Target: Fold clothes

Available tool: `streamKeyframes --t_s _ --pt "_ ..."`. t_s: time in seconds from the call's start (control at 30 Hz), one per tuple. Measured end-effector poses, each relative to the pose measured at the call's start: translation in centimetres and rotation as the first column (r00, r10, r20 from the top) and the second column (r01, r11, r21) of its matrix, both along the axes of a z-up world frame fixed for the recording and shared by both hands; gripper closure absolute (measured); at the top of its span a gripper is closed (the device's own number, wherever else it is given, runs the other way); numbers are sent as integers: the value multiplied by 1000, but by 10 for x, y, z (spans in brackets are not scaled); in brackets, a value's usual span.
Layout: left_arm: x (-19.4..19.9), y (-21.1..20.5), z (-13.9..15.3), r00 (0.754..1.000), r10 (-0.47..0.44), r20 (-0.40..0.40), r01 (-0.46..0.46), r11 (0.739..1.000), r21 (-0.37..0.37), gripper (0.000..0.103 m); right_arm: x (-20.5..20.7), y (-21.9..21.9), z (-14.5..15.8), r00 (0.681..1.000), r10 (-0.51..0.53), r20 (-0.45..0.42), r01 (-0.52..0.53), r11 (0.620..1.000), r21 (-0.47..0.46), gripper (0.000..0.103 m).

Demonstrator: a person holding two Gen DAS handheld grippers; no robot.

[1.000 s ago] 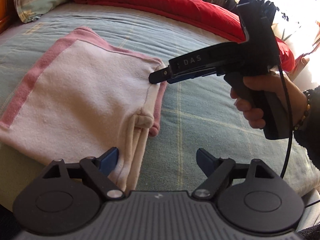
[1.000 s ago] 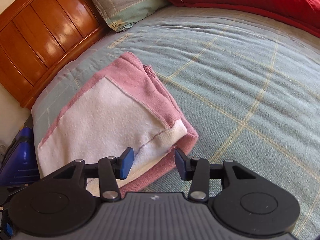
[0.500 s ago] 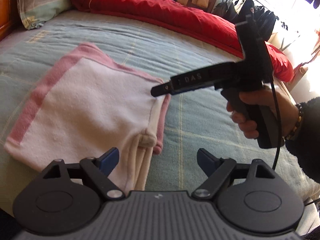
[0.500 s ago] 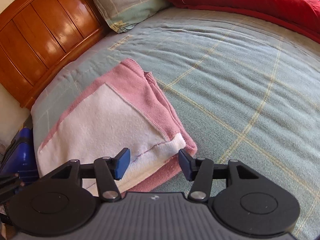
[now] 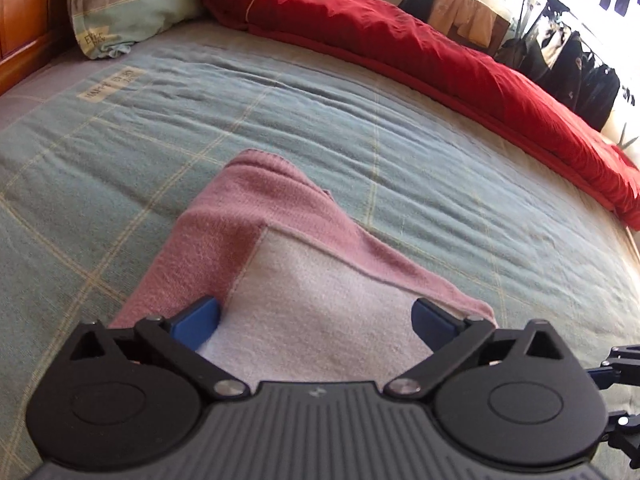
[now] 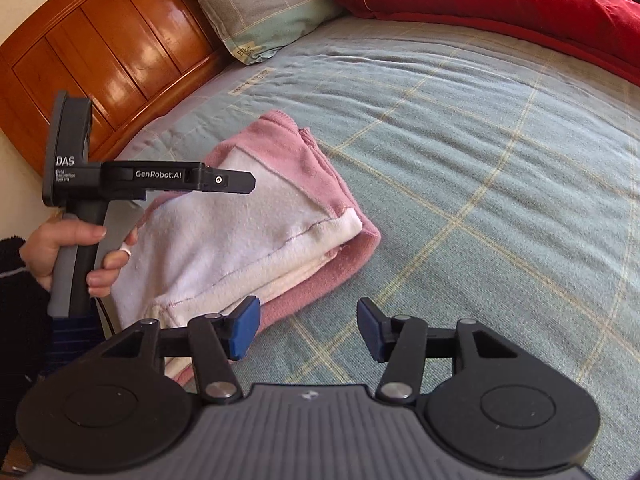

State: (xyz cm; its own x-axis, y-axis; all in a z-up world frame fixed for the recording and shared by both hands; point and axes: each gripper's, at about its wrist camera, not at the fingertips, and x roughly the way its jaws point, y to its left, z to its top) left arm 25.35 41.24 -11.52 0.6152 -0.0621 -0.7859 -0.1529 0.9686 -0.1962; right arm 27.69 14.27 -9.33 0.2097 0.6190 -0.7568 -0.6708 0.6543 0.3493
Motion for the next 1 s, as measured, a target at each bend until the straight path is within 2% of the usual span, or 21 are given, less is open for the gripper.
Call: streamKeyframes --t_s 0.07,0.17,0.23,0.33,0.4,0.5,0.63,0.83,0.93,1.0 --pt "3 -4 15 998 -55 43 54 998 19 13 -2 -1 0 1000 2 2 -2 1000 -1 45" --pt "22 1 28 995 -45 92 45 999 -2 13 -2 -3 0 1000 -2 -6 2 1000 10 43" --pt "45 7 21 997 -14 70 16 1000 -23 13 -3 -5 -1 1000 -8 -15 8 1000 17 43" --pt "72 13 -5 999 30 -20 -32 995 -99 13 -4 -6 -1 1000 -1 -22 1 1000 7 43" --pt "76 7 -16 998 37 -54 -41 997 -65 14 -6 -8 0 1000 4 -11 -4 1000 -12 43" --pt "70 -8 -8 999 15 -45 -14 1000 21 14 -7 -13 4 1000 17 13 -16 999 -33 39" --pt "45 -27 26 999 -15 29 11 992 122 14 -4 -26 15 1000 3 22 -2 1000 -27 37" --pt "-29 -65 93 982 -13 190 -10 992 122 8 -24 -41 36 999 7 51 -4 999 -52 31" --pt "-82 -88 115 962 41 270 -79 988 131 1 -50 -44 44 997 42 65 -38 998 -53 29" --pt "-118 -102 125 942 102 318 -152 979 135 1 -69 -46 49 996 59 72 -55 997 -58 25"
